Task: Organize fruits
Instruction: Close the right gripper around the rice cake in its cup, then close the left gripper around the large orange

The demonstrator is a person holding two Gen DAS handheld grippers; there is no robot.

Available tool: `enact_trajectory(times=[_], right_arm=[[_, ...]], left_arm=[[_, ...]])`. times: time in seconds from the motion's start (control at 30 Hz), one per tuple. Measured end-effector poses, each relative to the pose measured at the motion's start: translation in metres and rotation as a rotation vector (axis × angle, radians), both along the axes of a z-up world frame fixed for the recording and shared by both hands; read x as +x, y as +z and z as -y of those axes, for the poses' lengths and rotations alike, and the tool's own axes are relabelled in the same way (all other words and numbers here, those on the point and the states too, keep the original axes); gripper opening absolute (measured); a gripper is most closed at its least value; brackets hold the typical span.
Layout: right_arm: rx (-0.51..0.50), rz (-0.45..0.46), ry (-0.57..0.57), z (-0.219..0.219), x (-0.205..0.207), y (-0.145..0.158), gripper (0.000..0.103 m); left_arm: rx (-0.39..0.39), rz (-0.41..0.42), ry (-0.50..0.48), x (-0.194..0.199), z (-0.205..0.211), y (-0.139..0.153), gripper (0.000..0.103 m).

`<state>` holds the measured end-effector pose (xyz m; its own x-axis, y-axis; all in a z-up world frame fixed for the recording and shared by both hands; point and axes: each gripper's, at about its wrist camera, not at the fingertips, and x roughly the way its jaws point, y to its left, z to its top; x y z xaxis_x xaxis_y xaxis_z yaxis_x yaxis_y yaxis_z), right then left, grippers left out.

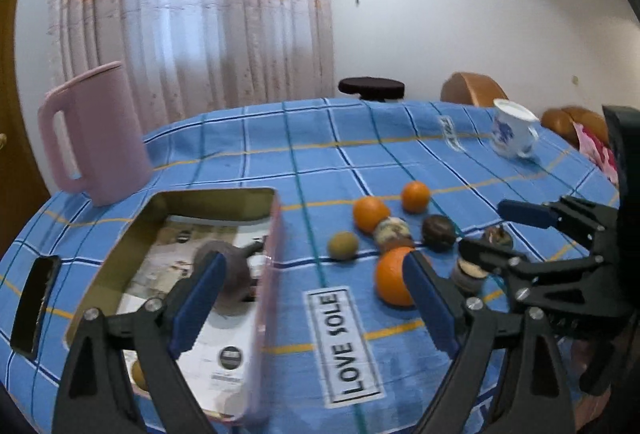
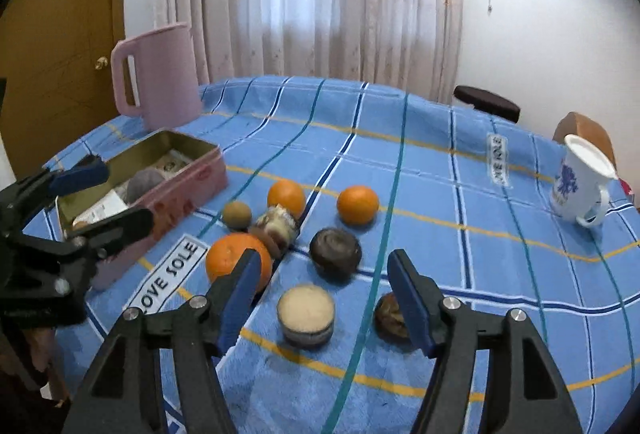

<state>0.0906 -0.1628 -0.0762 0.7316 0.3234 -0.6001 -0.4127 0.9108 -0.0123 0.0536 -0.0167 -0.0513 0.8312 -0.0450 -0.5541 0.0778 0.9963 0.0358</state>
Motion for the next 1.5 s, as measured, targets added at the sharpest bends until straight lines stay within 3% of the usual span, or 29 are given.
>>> enact_trajectory(times=[0.07,0.23,0.3,0.37,0.57,0.8,1.0,1.1,1.27,1.37,1.5], right_arm=[[-0.013,-0.031,0.013,-0.004,0.000,-0.006,0.050],[-0.006,-0.090,0.030,-0.002,0.004,-0.015,0.049],[-0.015,-0.155,0.057,-0.005,0.008,-0.023,0.049],[-0.007,-0.151,0.048,-0.002,0.009,-0.022,0.036],[-0.071,-0.117,0.049,-0.012,0.003,-0.022,0.036],[0.032,-0.062,-0.038,0.013,0.000,-0.009,0.036],[0.078,-0.066,-0.063,0.021,0.002,-0.008,0.036],[0.084,-0.072,-0.061,0.022,0.003,-0.008,0.036],[0.096,-0.060,-0.057,0.024,0.000,-0.007,0.036],[0.101,-0.035,-0.057,0.025,-0.004,-0.005,0.036],[0.105,-0.008,-0.051,0.026,-0.008,-0.002,0.036]], left_arm=[[0.003,-0.014,-0.011,0.004,0.006,-0.002,0.091],[-0.005,-0.033,-0.008,0.009,0.010,-0.005,0.091],[-0.008,-0.040,-0.010,0.010,0.011,-0.007,0.091],[-0.013,-0.046,-0.023,0.011,0.012,-0.008,0.090],[-0.016,-0.078,-0.061,0.014,0.020,-0.013,0.086],[-0.020,-0.115,-0.100,0.019,0.030,-0.018,0.068],[-0.023,-0.193,-0.162,0.034,0.046,-0.029,0.065],[-0.052,-0.228,-0.171,0.042,0.045,-0.033,0.052],[-0.056,-0.217,-0.169,0.041,0.046,-0.032,0.047],[-0.103,-0.181,-0.164,0.037,0.036,-0.027,0.047],[-0.100,-0.129,-0.125,0.030,0.032,-0.021,0.047]])
